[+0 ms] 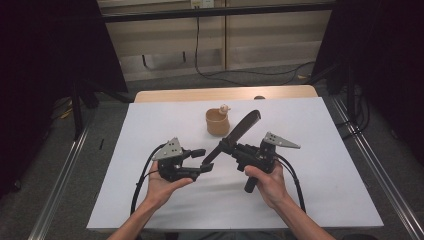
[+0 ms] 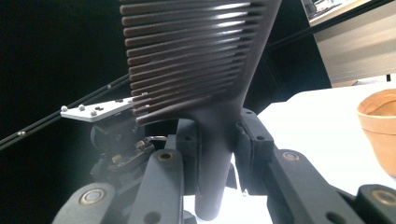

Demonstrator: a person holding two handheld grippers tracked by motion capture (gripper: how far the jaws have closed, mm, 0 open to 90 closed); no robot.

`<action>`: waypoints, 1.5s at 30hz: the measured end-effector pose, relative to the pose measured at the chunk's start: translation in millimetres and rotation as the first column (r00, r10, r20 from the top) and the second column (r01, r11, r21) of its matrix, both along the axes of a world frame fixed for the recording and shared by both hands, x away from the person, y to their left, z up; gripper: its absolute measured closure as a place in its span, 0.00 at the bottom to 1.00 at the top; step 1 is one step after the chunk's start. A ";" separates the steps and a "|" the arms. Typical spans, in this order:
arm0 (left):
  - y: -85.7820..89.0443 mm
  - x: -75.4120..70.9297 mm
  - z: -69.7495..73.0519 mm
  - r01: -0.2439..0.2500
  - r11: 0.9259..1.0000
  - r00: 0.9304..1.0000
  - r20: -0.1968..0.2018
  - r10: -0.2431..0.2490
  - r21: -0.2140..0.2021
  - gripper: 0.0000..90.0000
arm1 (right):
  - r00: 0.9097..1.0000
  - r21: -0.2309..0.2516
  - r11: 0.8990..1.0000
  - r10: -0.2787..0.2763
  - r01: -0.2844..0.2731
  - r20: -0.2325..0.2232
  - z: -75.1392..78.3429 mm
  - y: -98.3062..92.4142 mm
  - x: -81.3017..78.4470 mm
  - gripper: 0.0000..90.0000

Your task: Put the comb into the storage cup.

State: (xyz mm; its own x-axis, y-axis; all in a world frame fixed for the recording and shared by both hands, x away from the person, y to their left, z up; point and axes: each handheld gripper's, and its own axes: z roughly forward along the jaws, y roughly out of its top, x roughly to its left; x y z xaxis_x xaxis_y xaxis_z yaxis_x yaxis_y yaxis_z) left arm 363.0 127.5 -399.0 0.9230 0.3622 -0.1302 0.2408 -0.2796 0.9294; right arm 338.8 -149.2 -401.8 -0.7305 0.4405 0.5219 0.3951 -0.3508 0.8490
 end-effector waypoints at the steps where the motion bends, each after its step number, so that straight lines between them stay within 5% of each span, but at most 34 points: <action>1: 1.1 0.1 0.0 -0.010 1.000 1.000 -0.001 0.010 0.001 0.36 | 1.000 -0.001 1.000 -0.002 0.002 0.005 0.3 -0.2 0.1 0.81; 8: 7.4 1.0 -2.5 -0.073 0.997 0.997 0.006 0.073 -0.003 0.15 | 0.999 -0.035 0.999 -0.024 0.025 0.028 2.1 -3.6 1.2 0.81; 12: 10.0 0.5 -1.1 -0.080 0.996 0.997 -0.016 0.080 -0.028 0.12 | 0.998 -0.071 0.997 -0.033 0.037 0.049 5.5 -5.2 2.8 0.81; 21: 21.4 -7.4 2.2 -0.143 0.988 0.989 0.026 0.145 -0.062 0.04 | 0.995 -0.096 0.993 -0.065 0.072 0.070 11.2 -11.3 9.2 0.81; 25: 30.4 -11.1 0.8 -0.208 0.976 0.976 0.052 0.211 -0.058 0.04 | 0.995 -0.120 0.989 -0.074 0.083 0.073 10.2 -13.4 13.7 0.81; 34: 46.0 -21.8 -6.3 -0.349 0.932 0.930 0.085 0.357 -0.097 0.04 | 0.991 -0.165 0.980 -0.092 0.107 0.095 16.1 -16.1 25.1 0.81; 43: 58.6 -27.7 -7.1 -0.388 0.912 0.914 0.073 0.399 -0.132 0.04 | 0.986 -0.202 0.969 -0.116 0.139 0.120 22.9 -19.6 35.9 0.81; 45: 60.6 -30.7 -9.6 -0.386 0.913 0.915 0.071 0.397 -0.130 0.04 | 0.985 -0.205 0.968 -0.119 0.142 0.123 22.9 -19.7 37.4 0.81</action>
